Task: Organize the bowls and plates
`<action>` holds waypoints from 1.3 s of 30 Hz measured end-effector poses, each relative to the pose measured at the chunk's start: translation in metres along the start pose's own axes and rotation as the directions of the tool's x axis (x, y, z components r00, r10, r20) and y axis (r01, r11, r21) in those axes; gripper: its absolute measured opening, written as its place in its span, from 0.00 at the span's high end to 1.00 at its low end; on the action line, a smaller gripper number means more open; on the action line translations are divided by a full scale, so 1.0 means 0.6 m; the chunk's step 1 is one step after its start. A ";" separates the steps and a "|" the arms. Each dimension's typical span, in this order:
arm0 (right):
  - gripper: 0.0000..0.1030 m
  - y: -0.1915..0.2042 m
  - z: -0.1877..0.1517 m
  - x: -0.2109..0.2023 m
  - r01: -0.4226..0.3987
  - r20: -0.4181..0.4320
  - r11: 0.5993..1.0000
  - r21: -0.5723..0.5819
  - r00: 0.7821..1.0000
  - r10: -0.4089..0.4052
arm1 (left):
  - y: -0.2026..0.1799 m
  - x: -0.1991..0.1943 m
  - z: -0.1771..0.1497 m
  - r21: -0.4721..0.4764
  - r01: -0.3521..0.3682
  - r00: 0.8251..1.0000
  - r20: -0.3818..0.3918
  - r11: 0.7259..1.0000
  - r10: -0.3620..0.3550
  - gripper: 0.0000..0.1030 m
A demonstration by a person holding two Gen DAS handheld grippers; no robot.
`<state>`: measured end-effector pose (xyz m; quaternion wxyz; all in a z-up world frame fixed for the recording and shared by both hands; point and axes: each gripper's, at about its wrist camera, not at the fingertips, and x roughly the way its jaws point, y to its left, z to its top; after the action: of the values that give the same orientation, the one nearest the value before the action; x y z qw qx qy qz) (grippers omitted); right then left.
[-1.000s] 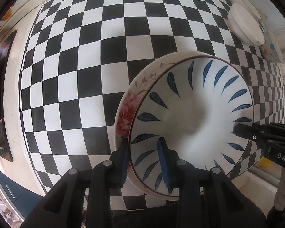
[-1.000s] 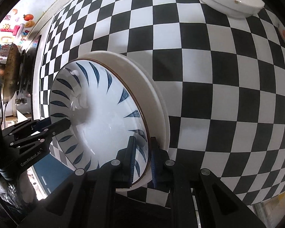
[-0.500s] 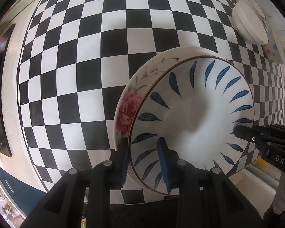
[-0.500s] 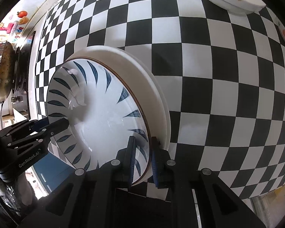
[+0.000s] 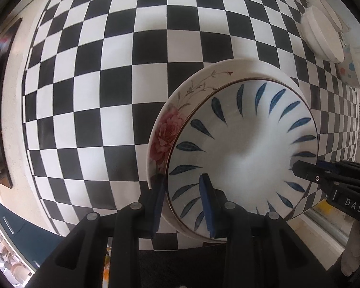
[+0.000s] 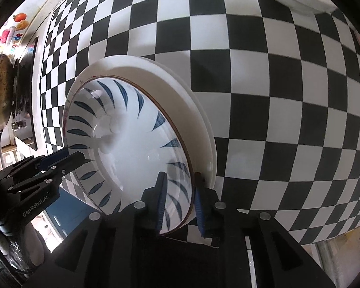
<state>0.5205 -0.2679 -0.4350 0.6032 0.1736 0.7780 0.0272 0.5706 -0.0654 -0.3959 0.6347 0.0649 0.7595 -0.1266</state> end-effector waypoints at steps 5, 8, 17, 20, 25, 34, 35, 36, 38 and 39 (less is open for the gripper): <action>0.75 0.017 0.000 -0.011 0.052 0.027 0.998 -0.023 0.998 -0.051 | -0.001 -0.015 0.004 -0.006 -0.017 1.000 0.024 1.000 0.017 0.74; 0.75 0.026 -0.003 -0.019 0.072 0.048 0.997 -0.032 0.996 -0.070 | -0.004 -0.025 0.004 -0.001 -0.030 0.998 0.047 1.000 0.030 0.74; 0.30 0.056 -0.037 -0.067 0.063 0.134 0.997 -0.053 0.989 -0.056 | -0.026 -0.071 -0.016 0.035 -0.086 0.986 0.145 0.996 0.080 0.69; 0.13 0.064 -0.053 -0.091 0.044 0.174 0.998 -0.054 0.984 -0.034 | -0.028 -0.093 -0.022 0.040 -0.108 0.977 0.191 0.993 0.098 0.64; 0.13 0.063 -0.075 -0.127 0.115 0.246 0.993 -0.021 0.963 -0.106 | -0.034 -0.131 -0.030 0.023 -0.104 0.960 0.262 0.994 0.094 0.23; 0.13 0.071 -0.127 -0.210 0.165 0.340 0.986 0.004 0.927 -0.156 | -0.040 -0.193 -0.064 0.007 -0.086 0.948 0.309 0.996 0.080 0.22; 0.13 0.074 -0.137 -0.221 0.164 0.352 0.986 0.004 0.923 -0.155 | -0.042 -0.208 -0.073 0.006 -0.084 0.945 0.317 0.996 0.078 0.22; 0.13 0.076 -0.144 -0.234 0.161 0.363 0.987 0.002 0.919 -0.151 | -0.044 -0.222 -0.082 0.004 -0.078 0.943 0.325 0.997 0.073 0.22; 0.13 0.085 -0.165 -0.262 0.153 0.387 0.988 -0.004 0.912 -0.139 | -0.048 -0.254 -0.098 -0.004 -0.063 0.939 0.337 0.998 0.061 0.22; 0.13 0.091 -0.178 -0.279 0.151 0.403 0.988 -0.011 0.905 -0.134 | -0.050 -0.271 -0.107 -0.007 -0.052 0.936 0.348 0.999 0.051 0.22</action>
<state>0.4676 -0.2493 -0.2370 0.7535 0.1056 0.6478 -0.0367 0.5322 -0.0667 -0.2227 0.7619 0.0621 0.6334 -0.1203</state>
